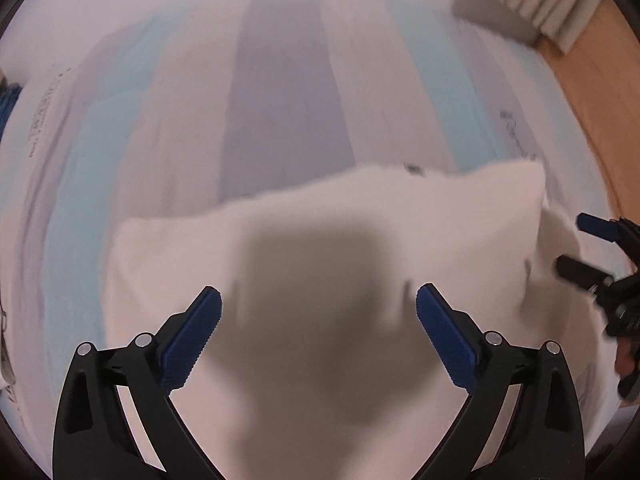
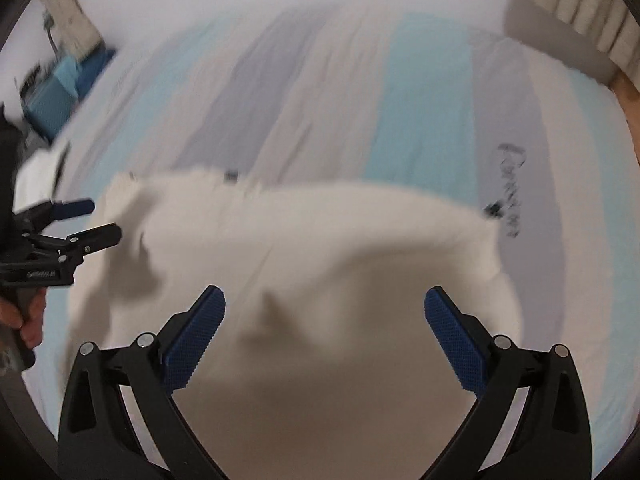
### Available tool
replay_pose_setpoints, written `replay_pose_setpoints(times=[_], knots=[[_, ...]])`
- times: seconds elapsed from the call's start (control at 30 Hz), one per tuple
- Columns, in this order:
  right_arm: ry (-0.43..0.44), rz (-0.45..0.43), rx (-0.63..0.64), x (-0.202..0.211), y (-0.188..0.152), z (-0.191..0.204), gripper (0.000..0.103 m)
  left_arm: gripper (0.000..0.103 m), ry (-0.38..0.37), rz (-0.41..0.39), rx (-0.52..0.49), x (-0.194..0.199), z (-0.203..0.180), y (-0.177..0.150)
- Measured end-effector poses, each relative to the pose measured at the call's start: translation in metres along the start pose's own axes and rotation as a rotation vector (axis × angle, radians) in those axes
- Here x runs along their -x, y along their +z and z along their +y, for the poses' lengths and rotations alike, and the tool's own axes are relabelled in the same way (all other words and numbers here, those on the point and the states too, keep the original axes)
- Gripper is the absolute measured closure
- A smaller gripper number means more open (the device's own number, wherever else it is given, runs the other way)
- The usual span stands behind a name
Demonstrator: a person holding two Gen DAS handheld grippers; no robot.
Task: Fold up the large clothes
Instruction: 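Open both grippers and release the hem onto the folded jacket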
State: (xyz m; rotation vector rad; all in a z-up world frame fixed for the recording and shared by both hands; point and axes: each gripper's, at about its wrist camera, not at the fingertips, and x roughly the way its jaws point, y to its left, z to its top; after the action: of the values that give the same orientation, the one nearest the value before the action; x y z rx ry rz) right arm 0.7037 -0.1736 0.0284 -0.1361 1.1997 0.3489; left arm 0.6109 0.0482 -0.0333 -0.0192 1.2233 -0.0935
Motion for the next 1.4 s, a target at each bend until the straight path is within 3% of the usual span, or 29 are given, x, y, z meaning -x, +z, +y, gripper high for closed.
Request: replay_pose_setpoints(times=[0.13,0.37,0.57,0.8,0.97,1.07,1.3,1.4], knots=[[-0.031,0.069,-0.040,-0.036,-0.018,0.003,0.007,0.007,0.029,0.047,0.007,-0.029,-0.013,-0.009],[-0.066,0.088,-0.013,-0.059,-0.027,0.002,0.006,0.007,0.055,0.081,-0.012,-0.059,-0.016,-0.009],[-0.047,0.014,-0.063,-0.014,-0.044,0.002,0.007,0.008,0.038,0.048,0.007,-0.037,-0.023,-0.014],[-0.058,-0.010,-0.058,0.030,-0.091,0.010,0.007,0.007,0.002,0.004,-0.016,0.002,-0.032,-0.055],[-0.093,0.030,-0.022,0.012,-0.120,0.018,0.007,0.007,0.022,0.034,-0.031,-0.008,-0.038,-0.096],[-0.113,0.043,-0.013,-0.004,-0.126,0.019,0.007,0.005,0.027,0.011,-0.027,-0.019,-0.037,-0.106],[-0.137,0.047,-0.022,-0.013,-0.122,0.020,0.006,0.005,0.020,-0.018,0.002,-0.032,-0.049,-0.099],[-0.118,0.015,-0.035,0.002,-0.112,0.021,0.007,0.006,0.033,-0.019,0.028,-0.019,-0.023,-0.093]])
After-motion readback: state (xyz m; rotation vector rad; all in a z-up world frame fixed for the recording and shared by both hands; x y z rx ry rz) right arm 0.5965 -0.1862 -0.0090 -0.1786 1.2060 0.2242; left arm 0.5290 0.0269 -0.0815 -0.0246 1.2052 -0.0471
